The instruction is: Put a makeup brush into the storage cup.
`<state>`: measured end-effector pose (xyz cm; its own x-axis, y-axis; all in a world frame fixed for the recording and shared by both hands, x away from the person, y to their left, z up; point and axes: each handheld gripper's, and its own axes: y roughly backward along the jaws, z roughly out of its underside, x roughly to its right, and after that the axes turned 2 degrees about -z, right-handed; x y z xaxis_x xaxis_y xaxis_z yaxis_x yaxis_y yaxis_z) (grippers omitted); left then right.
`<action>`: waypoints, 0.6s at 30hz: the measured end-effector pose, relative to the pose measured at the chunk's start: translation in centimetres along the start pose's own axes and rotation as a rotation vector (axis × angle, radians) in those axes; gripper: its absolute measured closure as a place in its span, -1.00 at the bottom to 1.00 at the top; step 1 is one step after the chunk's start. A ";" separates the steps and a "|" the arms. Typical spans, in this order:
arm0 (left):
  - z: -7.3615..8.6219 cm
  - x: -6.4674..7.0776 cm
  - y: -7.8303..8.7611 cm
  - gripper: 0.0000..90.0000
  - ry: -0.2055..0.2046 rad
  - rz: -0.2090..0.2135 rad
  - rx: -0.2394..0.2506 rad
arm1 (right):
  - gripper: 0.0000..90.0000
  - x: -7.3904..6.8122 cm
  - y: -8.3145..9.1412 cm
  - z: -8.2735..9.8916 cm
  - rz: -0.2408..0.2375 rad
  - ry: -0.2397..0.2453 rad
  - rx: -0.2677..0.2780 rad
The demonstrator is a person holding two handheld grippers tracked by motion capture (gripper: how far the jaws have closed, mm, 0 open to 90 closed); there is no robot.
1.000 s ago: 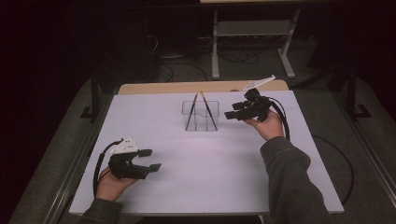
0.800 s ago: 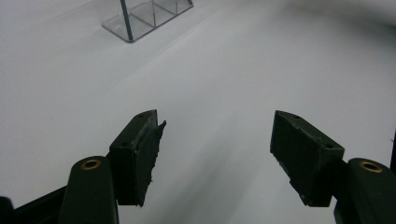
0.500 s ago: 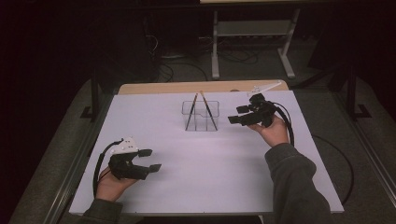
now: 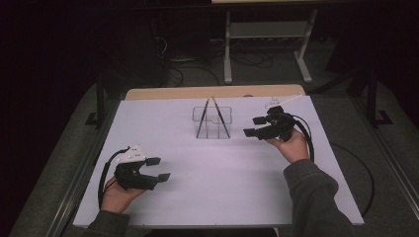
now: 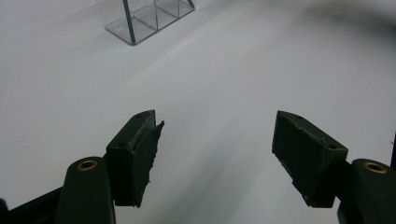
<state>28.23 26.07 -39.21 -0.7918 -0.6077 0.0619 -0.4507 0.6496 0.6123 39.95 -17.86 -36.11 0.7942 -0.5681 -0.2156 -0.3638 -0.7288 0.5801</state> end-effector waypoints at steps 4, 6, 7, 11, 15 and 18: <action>0.0 0.0 0.0 -0.33 0.004 -0.001 0.003 | -0.33 -0.2 0.4 0.3 0.001 0.003 0.008; 0.0 0.0 0.0 -0.33 0.005 0.000 0.005 | -0.33 -0.2 0.5 0.5 0.003 0.007 0.012; 0.0 0.0 0.0 -0.33 0.005 -0.001 0.005 | -0.34 -0.3 0.6 0.6 0.005 0.003 0.011; 0.0 0.0 0.0 -0.34 0.003 -0.001 0.003 | -0.34 -0.4 0.8 0.9 0.004 0.006 0.016; 0.0 0.0 -0.1 -0.34 0.002 -0.002 0.004 | -0.35 -0.5 1.0 1.2 0.005 0.003 0.017; 0.0 0.0 0.0 -0.35 0.004 -0.001 0.005 | -0.35 -0.6 1.1 1.4 0.007 0.006 0.024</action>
<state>28.23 26.05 -39.22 -0.7894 -0.6105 0.0644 -0.4537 0.6509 0.6087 38.36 -18.91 -36.45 0.7945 -0.5708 -0.2072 -0.3806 -0.7340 0.5625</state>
